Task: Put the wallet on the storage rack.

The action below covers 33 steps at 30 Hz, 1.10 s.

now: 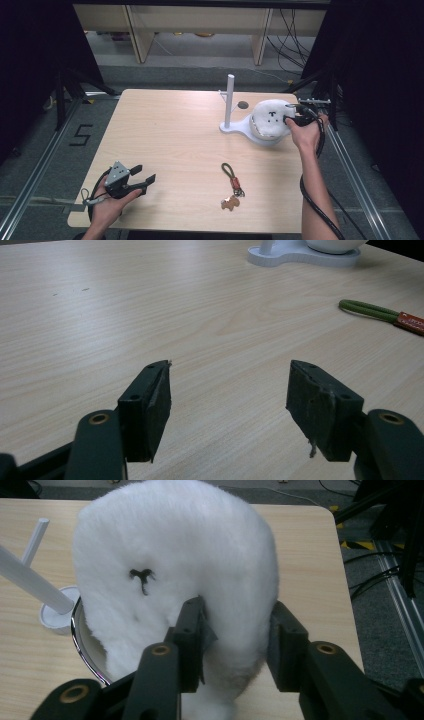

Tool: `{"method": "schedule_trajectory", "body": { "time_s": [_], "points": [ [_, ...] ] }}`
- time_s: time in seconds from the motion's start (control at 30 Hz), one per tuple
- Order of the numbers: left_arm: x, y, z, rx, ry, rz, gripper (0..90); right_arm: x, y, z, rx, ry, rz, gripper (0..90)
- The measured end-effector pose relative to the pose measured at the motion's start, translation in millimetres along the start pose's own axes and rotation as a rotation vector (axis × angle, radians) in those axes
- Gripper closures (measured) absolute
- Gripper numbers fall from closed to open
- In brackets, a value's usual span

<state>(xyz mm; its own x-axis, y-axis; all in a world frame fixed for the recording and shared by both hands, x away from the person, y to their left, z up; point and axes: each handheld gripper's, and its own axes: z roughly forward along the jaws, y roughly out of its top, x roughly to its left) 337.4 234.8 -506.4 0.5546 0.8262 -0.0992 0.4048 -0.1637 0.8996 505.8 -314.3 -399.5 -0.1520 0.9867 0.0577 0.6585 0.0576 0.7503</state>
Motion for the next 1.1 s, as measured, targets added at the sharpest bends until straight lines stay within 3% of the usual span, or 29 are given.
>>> {"method": "schedule_trajectory", "body": {
  "time_s": [0.03, 0.07, 0.1, 0.17, 0.23, 0.27, 0.3, 0.37, 0.4, 0.43, 0.53, 0.57, 0.83, 0.87, 0.9, 0.97, 1.0, 1.1],
  "points": [
    [-0.3, -0.6, 1.3, -0.007, -0.010, -0.007, 33.8, -0.3, 1.0, -1.6, 0.011, 0.008, 0.010, 60.1],
    [-1.1, -0.6, 0.9, 0.002, -0.003, -0.006, 33.7, -0.8, 0.4, -1.8, -0.010, 0.002, 0.006, 58.9],
    [-1.2, -0.8, 1.3, 0.000, -0.006, -0.007, 33.7, 0.7, 1.0, -2.7, -0.019, 0.007, 0.034, 58.0],
    [-1.4, -0.6, 1.2, 0.001, -0.007, -0.003, 33.7, -1.7, -0.3, -3.4, -0.036, -0.002, 0.024, 55.9],
    [-1.0, 0.0, 1.2, -0.004, -0.010, -0.001, 33.7, -1.9, -0.2, -6.0, -0.034, -0.001, 0.051, 54.5],
    [-1.1, 0.4, 1.2, -0.006, -0.010, -0.001, 33.7, 1.3, -0.5, -7.5, -0.029, -0.002, 0.100, 54.1],
    [-1.1, 0.5, 1.3, -0.007, -0.009, -0.002, 33.7, -3.4, -0.8, -10.2, -0.042, -0.002, 0.066, 52.8],
    [-0.8, 0.8, 1.9, -0.006, -0.009, 0.002, 33.7, -3.2, -0.7, -11.4, -0.051, -0.002, 0.074, 52.1],
    [-1.7, 1.3, 1.8, 0.001, -0.003, -0.002, 33.6, -0.3, -0.6, -14.5, -0.044, -0.002, 0.119, 51.4],
    [-2.3, 1.7, 2.3, 0.003, -0.004, -0.002, 33.6, -5.1, -0.7, -18.5, -0.063, -0.001, 0.080, 50.5],
    [-3.0, 2.6, 2.9, 0.004, -0.008, 0.005, 33.6, -5.4, -1.3, -23.1, -0.064, -0.003, 0.088, 50.0],
    [-3.9, 3.1, 3.2, 0.004, -0.008, 0.003, 33.5, -6.2, -2.7, -24.2, -0.088, 0.013, 0.090, 49.7],
    [-7.0, 10.4, 8.0, 0.011, -0.030, 0.018, 33.4, -8.5, -26.5, -36.5, -0.060, 0.001, 0.127, 50.2],
    [-7.2, 12.1, 9.6, 0.007, -0.038, 0.025, 33.4, -8.6, -29.9, -36.9, -0.058, 0.014, 0.132, 50.5],
    [-8.6, 14.6, 11.1, 0.007, -0.045, 0.027, 33.4, -6.2, -34.3, -37.9, -0.054, 0.025, 0.171, 50.8],
    [-11.7, 18.3, 13.6, 0.010, -0.056, 0.031, 33.4, -7.8, -44.0, -38.1, -0.049, 0.028, 0.147, 52.5],
    [-13.0, 20.0, 15.4, 0.013, -0.065, 0.033, 33.2, -3.1, -51.1, -39.9, -0.032, 0.035, 0.196, 55.4],
    [-16.8, 24.9, 20.2, 0.033, -0.088, 0.046, 33.2, -0.9, -55.8, -42.8, -0.008, 0.059, 0.200, 58.9]
  ]
}}
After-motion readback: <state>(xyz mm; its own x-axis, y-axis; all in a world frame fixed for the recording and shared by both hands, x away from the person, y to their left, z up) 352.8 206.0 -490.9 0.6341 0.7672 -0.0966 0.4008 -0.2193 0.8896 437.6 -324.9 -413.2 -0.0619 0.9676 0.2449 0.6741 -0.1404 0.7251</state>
